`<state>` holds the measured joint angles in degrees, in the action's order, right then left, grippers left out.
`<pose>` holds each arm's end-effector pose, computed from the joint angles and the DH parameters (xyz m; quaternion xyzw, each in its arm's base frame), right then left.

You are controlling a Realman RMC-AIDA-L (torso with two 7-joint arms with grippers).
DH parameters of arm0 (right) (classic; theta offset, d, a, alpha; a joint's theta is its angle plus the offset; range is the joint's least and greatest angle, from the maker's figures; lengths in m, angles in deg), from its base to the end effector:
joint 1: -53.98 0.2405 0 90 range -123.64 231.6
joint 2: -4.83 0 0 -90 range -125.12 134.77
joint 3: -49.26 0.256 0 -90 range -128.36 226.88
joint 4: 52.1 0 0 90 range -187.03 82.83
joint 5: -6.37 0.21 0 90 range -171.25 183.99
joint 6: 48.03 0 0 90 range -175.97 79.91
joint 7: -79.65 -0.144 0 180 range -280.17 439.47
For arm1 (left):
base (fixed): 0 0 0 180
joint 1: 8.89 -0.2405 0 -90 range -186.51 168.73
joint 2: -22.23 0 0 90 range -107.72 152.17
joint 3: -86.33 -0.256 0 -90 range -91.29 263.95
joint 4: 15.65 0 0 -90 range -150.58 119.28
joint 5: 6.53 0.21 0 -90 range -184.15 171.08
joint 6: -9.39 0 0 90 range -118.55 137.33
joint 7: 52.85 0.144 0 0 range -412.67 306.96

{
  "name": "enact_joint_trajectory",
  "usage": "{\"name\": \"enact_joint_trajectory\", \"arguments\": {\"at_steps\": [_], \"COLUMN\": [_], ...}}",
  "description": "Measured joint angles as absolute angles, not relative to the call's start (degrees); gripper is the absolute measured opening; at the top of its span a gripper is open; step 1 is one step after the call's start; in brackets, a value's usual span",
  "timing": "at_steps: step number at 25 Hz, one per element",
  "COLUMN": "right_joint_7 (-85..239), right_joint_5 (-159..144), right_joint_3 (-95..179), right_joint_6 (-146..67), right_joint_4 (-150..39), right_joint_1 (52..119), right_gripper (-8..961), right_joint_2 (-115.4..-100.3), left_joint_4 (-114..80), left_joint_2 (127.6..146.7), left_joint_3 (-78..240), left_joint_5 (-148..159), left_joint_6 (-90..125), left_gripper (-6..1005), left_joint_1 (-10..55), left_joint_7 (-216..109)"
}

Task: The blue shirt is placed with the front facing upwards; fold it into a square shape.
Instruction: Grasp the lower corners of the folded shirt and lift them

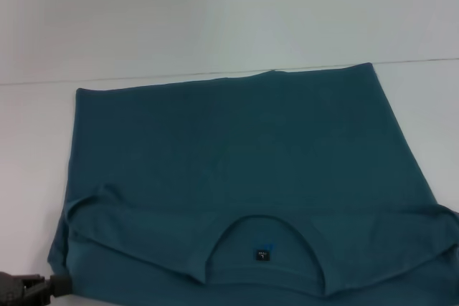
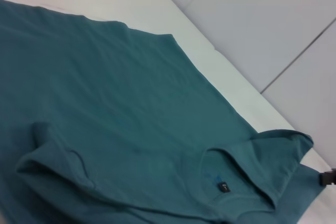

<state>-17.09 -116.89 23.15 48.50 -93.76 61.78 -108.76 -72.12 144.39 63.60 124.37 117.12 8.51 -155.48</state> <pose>0.3964 0.1939 0.0687 -0.8080 0.5184 0.2065 0.1891 -0.3238 0.2377 0.0510 -0.8606 -0.4520 -0.2100 0.1046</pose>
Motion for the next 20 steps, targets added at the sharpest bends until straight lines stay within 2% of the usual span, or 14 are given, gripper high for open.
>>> {"name": "enact_joint_trajectory", "arguments": {"at_steps": [11,20], "right_joint_7": [-16.0,-16.3], "right_joint_5": [-117.2,-117.2], "right_joint_3": [24.6,27.3], "right_joint_6": [50.5,52.5], "right_joint_4": [-93.8,-93.9], "right_joint_1": [61.2,61.4], "right_gripper": [33,32], "right_joint_2": [-108.97,-108.55], "left_joint_4": [-72.4,-72.6], "left_joint_2": [144.56,143.98], "left_joint_3": [64.6,66.3], "left_joint_5": [125.3,125.7], "left_joint_6": [120.0,121.6], "left_gripper": [75,82], "left_joint_1": [7.9,8.4], "left_joint_7": [-154.6,-154.9]}}
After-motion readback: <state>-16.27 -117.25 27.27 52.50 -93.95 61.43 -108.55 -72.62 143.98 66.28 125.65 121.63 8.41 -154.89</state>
